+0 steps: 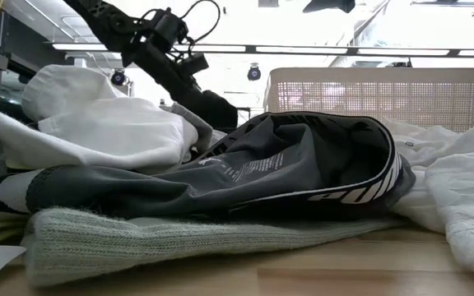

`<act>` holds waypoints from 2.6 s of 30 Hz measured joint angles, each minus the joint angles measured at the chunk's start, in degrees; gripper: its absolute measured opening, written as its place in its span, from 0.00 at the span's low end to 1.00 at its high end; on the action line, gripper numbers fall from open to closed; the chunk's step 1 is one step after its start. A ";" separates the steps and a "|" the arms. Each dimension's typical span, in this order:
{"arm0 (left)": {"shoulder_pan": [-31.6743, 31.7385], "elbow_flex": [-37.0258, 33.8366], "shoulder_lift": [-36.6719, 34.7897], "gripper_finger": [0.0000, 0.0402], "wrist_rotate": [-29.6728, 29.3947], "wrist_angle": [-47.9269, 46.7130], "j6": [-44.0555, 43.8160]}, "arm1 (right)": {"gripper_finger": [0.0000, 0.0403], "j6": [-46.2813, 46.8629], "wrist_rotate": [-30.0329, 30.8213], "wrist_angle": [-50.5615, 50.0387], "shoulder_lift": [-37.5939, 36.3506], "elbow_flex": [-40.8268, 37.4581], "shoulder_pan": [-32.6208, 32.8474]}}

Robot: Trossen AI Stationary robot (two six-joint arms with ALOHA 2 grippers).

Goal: Pick & Place Cloths
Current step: Put the black underwear into the wire basket, then put the gray underwear into the wire basket

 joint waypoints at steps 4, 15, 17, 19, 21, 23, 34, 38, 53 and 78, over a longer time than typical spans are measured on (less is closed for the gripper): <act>0.00 0.00 1.34 0.01 0.02 -1.82 -1.65 | 0.57 0.19 0.19 -0.02 0.00 0.00 0.52; 0.00 0.00 2.01 0.07 0.34 -6.65 -5.30 | 0.57 0.19 0.03 -0.08 0.00 -0.04 0.52; 0.00 0.00 2.01 0.07 -0.20 -6.90 -6.02 | 0.57 0.19 -0.05 -0.20 0.00 -0.04 0.52; 0.00 0.00 2.01 0.08 -0.31 -6.69 -6.00 | 0.57 0.19 -0.03 -0.59 0.00 -0.04 0.52; 0.00 0.00 1.73 0.08 -0.33 -6.25 -6.44 | 0.57 0.19 -0.03 -1.18 0.00 -0.04 0.52; 0.00 0.00 1.27 0.09 -0.31 -5.77 -6.50 | 0.57 0.19 -0.03 -1.70 0.00 -0.04 0.52; 0.00 0.00 -2.14 0.57 -0.55 -5.18 -9.02 | 0.57 0.19 -0.05 -3.63 0.00 -0.04 0.52; -0.02 0.00 -5.10 0.77 0.19 -5.71 -9.57 | 0.57 0.19 -0.05 -3.63 0.00 -0.04 0.52; -0.56 0.00 -26.77 0.88 12.67 -23.50 -24.06 | 0.57 -0.59 -4.36 -8.87 0.02 -0.05 8.72; -30.75 -1.81 -35.14 0.88 0.89 -32.42 -34.34 | 0.57 -1.73 -4.73 40.21 0.58 -44.87 30.19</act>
